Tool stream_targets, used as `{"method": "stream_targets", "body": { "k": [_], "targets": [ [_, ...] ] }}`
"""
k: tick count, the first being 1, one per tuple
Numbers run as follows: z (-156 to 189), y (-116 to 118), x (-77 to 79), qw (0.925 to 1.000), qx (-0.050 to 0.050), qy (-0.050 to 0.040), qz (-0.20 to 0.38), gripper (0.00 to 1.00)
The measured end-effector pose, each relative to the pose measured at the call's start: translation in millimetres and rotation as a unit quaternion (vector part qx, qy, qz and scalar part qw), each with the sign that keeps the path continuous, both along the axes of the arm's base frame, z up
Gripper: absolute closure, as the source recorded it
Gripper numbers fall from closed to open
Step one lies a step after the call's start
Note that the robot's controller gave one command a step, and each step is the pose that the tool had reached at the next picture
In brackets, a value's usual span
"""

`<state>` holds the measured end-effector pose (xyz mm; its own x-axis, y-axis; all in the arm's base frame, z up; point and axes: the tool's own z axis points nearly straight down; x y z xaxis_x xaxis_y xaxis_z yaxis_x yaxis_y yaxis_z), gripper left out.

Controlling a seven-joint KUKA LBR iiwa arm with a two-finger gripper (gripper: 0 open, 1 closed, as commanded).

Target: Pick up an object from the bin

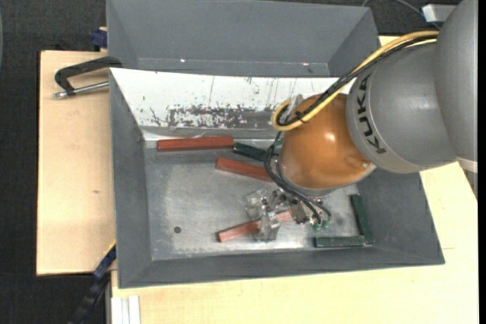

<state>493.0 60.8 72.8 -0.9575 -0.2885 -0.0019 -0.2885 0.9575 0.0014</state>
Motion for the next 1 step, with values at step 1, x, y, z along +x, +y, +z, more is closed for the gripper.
{"method": "stream_targets", "body": {
  "k": [1],
  "targets": [
    [7.4, 0.3, 0.3, 1.0, 0.0, -0.0005, 0.0, 1.0]
  ]
}}
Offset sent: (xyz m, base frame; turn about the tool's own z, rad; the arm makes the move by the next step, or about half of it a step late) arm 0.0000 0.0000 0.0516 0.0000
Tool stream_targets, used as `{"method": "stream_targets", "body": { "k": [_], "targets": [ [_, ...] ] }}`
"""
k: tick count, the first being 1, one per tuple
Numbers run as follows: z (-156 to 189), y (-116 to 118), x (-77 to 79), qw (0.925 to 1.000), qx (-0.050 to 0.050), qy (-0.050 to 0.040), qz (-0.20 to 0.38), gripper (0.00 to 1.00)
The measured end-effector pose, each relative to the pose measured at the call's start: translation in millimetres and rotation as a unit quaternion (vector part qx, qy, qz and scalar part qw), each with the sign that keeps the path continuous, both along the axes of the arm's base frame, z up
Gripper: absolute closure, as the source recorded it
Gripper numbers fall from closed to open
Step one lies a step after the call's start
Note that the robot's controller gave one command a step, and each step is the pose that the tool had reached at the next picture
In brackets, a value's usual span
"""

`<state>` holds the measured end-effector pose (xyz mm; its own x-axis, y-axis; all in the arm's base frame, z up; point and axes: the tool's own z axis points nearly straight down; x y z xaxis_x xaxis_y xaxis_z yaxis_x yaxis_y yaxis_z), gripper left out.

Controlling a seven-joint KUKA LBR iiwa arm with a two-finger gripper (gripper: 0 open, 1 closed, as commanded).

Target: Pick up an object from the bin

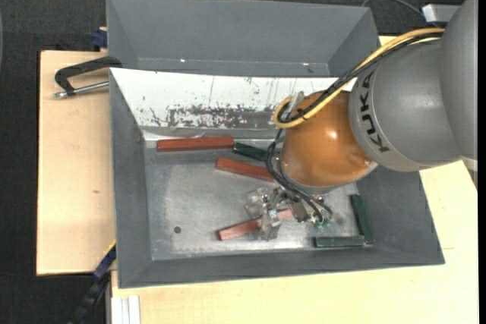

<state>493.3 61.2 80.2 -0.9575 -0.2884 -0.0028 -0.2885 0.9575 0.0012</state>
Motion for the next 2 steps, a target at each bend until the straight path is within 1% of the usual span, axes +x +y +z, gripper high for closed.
{"method": "stream_targets", "body": {
  "k": [2],
  "targets": [
    [32, 0, -1.6, 1.0, 0.0, 0.0035, 0.0, 1.0]
  ]
}}
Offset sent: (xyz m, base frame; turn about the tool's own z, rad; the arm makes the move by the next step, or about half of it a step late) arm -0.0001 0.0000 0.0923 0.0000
